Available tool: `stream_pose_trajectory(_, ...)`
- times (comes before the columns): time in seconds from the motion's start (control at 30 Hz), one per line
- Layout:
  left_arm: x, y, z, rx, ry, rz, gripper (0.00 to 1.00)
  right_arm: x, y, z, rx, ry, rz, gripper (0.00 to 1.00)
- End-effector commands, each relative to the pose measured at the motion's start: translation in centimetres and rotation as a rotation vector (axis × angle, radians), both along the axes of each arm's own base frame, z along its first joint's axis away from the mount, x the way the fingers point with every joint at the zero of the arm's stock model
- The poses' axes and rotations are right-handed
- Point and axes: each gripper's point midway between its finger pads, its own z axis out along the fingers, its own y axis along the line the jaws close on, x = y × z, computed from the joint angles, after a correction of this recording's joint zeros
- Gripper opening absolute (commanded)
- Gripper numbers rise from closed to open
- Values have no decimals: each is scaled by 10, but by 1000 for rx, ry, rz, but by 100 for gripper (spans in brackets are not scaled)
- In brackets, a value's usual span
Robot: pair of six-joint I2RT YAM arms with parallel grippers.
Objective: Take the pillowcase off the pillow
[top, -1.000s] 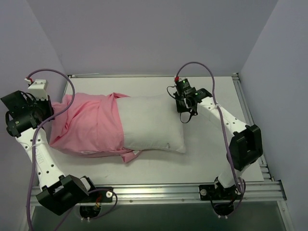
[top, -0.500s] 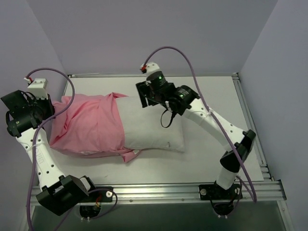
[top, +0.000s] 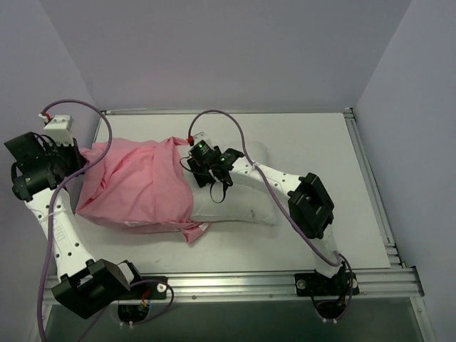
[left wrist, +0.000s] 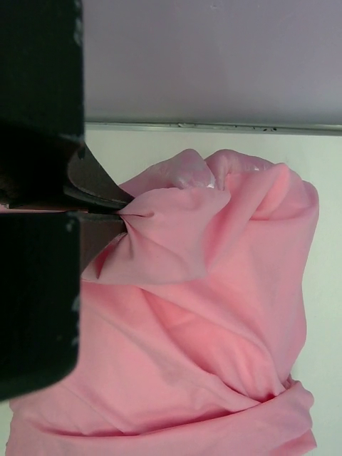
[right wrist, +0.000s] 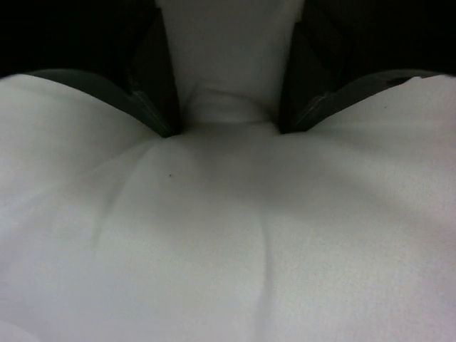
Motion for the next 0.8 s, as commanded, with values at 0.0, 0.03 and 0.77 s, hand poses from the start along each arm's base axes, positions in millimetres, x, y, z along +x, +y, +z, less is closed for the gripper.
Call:
stream_pose_trajectory(0.0,13,-5,35,0,-104,-15,2,-35,-107,-120,-350,299,-99,51)
stream_pose_trajectory(0.03,16,-6,42,-1,-121,-15,2,-41,-124,-133,-389,332,-110,33)
stream_pose_trajectory(0.77,15,91,291,154,-591,389,2,-27,-389,-118,-734,425,-505,0)
